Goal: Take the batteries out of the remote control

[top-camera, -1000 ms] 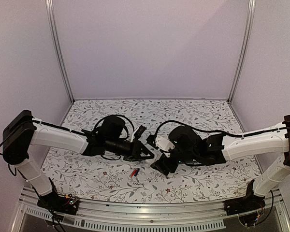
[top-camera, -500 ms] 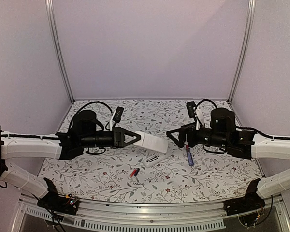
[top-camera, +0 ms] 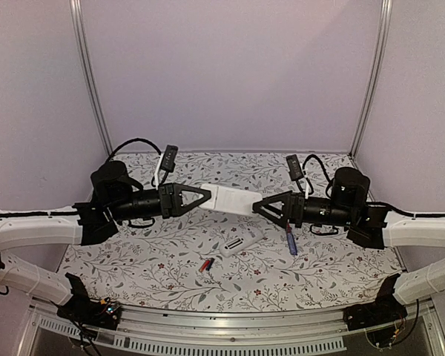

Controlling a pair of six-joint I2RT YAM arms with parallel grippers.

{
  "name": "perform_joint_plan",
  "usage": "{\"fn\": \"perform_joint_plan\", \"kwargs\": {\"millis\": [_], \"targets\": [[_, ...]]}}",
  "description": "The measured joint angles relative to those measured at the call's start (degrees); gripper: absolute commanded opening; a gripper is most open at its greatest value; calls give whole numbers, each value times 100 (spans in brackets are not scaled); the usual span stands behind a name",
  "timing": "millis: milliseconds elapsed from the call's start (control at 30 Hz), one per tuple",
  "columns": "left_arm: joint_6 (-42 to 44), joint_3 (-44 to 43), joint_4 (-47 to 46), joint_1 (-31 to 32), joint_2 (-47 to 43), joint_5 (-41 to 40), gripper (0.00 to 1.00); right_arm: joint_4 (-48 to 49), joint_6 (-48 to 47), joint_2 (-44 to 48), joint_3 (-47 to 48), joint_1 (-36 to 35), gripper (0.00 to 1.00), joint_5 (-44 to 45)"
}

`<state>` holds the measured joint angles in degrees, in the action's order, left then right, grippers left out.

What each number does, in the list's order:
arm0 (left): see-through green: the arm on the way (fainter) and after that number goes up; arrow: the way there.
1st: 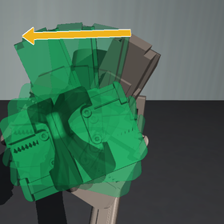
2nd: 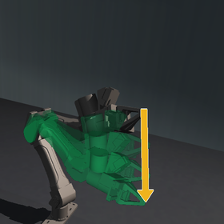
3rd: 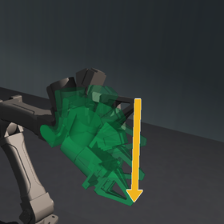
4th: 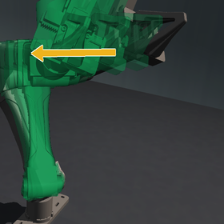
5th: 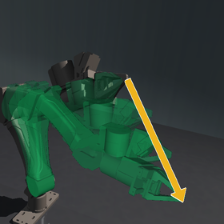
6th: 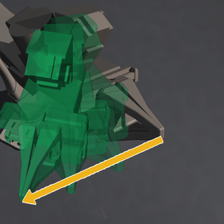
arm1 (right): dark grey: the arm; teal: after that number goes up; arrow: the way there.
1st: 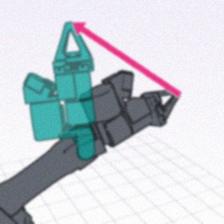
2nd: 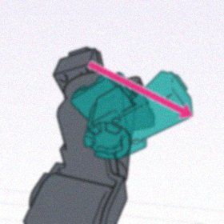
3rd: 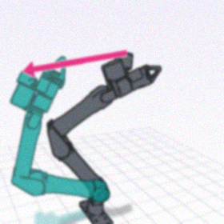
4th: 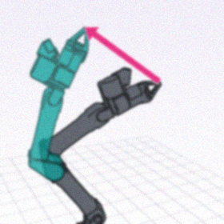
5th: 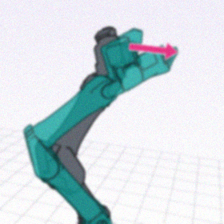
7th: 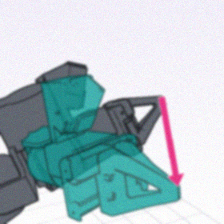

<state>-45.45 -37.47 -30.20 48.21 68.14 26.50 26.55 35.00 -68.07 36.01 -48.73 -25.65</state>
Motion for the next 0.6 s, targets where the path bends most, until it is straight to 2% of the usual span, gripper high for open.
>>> {"fn": "perform_joint_plan", "kwargs": {"millis": [100,267,433,600], "targets": [[-2,0,-118,2,42,140,0,125,105,-94,2,0,84,-125],[0,0,-249,46,201,310,0,358,319,-254,2,0,68,-291],[0,-2,-264,66,391,396,0,629,557,-382,2,0,43,-457],[-4,-4,-310,72,396,413,0,704,649,-457,2,0,33,-518]]}}
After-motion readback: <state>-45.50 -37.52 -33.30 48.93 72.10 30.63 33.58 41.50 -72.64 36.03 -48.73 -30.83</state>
